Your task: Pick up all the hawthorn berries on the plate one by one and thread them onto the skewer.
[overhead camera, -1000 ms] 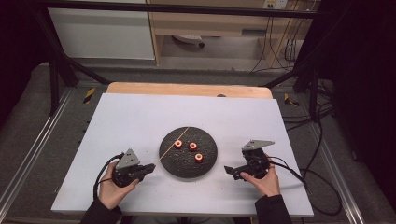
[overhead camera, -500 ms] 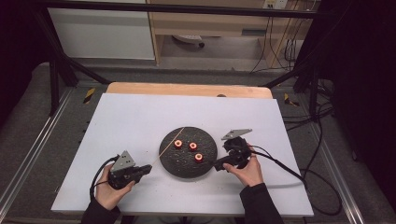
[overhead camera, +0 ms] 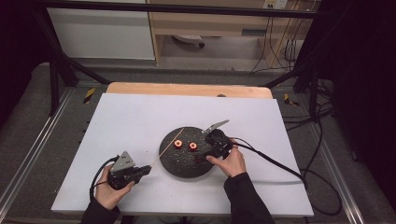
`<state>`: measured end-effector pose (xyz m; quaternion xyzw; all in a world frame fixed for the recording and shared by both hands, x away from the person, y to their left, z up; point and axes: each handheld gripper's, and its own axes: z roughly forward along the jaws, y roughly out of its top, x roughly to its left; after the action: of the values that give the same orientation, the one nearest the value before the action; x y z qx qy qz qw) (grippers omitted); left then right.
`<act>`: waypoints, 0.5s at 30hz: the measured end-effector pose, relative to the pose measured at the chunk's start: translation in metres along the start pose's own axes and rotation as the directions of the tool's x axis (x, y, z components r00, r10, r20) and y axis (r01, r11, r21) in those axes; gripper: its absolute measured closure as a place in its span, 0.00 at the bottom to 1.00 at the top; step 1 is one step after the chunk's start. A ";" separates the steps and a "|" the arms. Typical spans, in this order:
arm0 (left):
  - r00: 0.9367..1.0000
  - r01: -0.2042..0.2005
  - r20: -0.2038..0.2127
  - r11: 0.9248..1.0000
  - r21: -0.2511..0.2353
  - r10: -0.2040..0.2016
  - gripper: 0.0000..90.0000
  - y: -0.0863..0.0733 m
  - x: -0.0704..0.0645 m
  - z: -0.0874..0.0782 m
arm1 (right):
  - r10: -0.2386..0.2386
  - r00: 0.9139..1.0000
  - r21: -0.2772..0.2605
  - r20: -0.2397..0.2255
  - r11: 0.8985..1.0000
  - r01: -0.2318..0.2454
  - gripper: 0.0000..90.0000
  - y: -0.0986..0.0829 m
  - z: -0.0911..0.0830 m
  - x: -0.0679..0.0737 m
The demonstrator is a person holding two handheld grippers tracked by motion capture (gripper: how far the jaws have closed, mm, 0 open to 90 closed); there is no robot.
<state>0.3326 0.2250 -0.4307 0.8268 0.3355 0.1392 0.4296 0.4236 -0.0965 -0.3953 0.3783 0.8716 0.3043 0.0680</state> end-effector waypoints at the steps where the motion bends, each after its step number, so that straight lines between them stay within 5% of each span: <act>1: 1.000 0.000 -0.001 1.000 0.000 0.000 0.98 0.000 0.000 0.000 | -0.005 1.000 0.009 -0.002 1.000 0.005 0.23 0.001 0.002 0.001; 15: 1.000 0.000 -0.003 1.000 0.004 0.000 0.98 0.000 0.000 0.000 | 0.043 0.999 0.107 -0.030 0.993 -0.039 0.51 0.006 0.021 0.003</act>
<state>0.3330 0.2252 -0.4313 0.8273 0.3366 0.1397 0.4274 0.4325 -0.0807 -0.4083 0.3943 0.8796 0.2647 0.0275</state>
